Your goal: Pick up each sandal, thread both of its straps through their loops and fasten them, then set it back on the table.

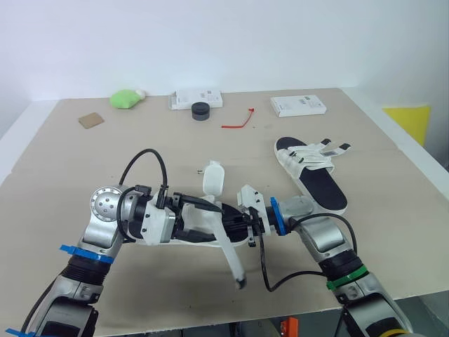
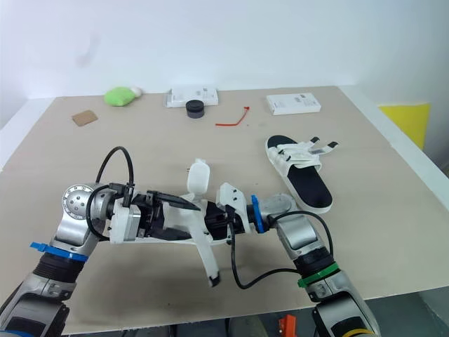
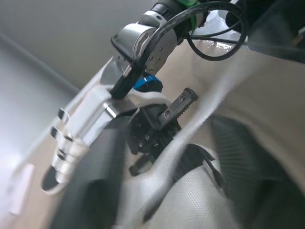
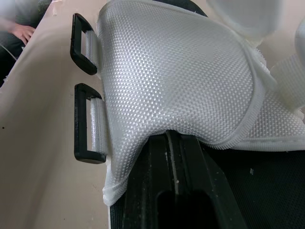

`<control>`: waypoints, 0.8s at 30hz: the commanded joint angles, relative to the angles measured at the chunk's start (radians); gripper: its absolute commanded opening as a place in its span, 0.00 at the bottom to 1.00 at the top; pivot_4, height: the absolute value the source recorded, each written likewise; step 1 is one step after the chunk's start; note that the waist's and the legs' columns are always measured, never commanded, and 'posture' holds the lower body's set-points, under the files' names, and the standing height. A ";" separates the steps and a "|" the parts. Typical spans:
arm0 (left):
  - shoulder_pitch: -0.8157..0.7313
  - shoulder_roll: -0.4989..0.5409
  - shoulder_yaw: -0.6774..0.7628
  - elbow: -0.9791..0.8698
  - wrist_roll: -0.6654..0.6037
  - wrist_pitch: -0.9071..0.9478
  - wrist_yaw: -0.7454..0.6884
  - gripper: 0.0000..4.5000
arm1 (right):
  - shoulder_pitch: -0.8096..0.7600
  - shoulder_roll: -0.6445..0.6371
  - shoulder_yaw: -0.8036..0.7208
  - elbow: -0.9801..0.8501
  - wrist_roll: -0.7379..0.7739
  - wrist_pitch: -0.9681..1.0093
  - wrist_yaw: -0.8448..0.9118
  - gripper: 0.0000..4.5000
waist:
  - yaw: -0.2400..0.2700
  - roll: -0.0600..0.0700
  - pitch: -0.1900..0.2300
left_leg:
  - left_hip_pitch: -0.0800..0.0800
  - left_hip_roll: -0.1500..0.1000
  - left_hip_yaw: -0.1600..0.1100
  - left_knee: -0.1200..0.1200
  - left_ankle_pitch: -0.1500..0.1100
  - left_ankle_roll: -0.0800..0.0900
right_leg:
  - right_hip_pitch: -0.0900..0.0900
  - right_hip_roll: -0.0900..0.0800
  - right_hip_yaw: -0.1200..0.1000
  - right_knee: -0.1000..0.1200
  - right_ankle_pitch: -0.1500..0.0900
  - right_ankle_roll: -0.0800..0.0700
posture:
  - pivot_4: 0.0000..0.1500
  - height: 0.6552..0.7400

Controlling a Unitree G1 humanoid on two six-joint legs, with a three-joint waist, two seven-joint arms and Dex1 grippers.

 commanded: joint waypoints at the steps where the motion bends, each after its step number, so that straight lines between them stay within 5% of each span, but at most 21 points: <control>1: -0.025 0.003 0.012 -0.022 -0.046 -0.054 0.019 0.98 | 0.073 0.001 0.110 0.078 -0.053 0.068 -0.009 0.00 | 0.000 0.000 0.000 | 0.000 0.000 0.000 0.000 0.000 0.000 | 0.000 0.000 0.000 0.000 0.000 0.000 | 1.00 1.00; 8: 0.103 0.243 0.045 -0.256 -0.221 0.579 0.156 0.98 | 0.077 0.008 0.113 0.078 -0.051 0.071 -0.010 0.00 | -0.004 0.000 0.001 | 0.002 0.006 0.001 0.000 -0.003 0.005 | 0.000 0.006 0.001 0.001 -0.001 -0.002 | 1.00 1.00; 10: 0.150 0.374 0.067 -0.360 -0.388 0.891 0.205 0.98 | 0.080 0.008 0.115 0.076 -0.051 0.072 -0.009 0.00 | -0.005 -0.001 0.002 | 0.002 0.007 0.001 0.000 -0.004 0.006 | 0.000 0.007 0.001 0.001 -0.002 -0.004 | 1.00 1.00; 13: 0.170 0.500 0.131 -0.444 -0.824 1.331 0.393 0.98 | 0.084 0.009 0.116 0.076 -0.049 0.073 -0.009 0.00 | -0.003 -0.003 0.003 | 0.003 0.008 0.000 0.000 -0.006 0.008 | 0.000 0.008 0.000 0.002 -0.005 -0.006 | 1.00 1.00; 17: 0.245 0.551 0.166 -0.520 -1.083 1.555 0.543 0.98 | 0.087 0.013 0.121 0.070 -0.047 0.080 -0.011 0.00 | -0.004 -0.003 0.004 | 0.007 0.008 0.002 0.000 -0.009 0.006 | 0.003 0.007 0.001 0.002 -0.010 -0.010 | 1.00 1.00; 19: 0.304 0.560 0.165 -0.546 -1.128 1.615 0.605 0.98 | 0.091 0.014 0.123 0.062 -0.045 0.086 -0.011 0.00 | -0.006 -0.003 0.004 | 0.010 0.009 0.005 0.000 -0.012 0.002 | 0.003 0.008 0.005 0.003 -0.011 -0.011 | 1.00 1.00; 24: 0.439 0.523 0.145 -0.577 -1.014 1.635 0.674 0.98 | 0.112 0.006 0.128 0.029 -0.040 0.102 -0.010 0.00 | -0.005 -0.005 0.004 | 0.012 0.010 0.006 0.000 -0.017 -0.004 | 0.002 0.010 0.008 0.009 -0.016 -0.010 | 1.00 1.00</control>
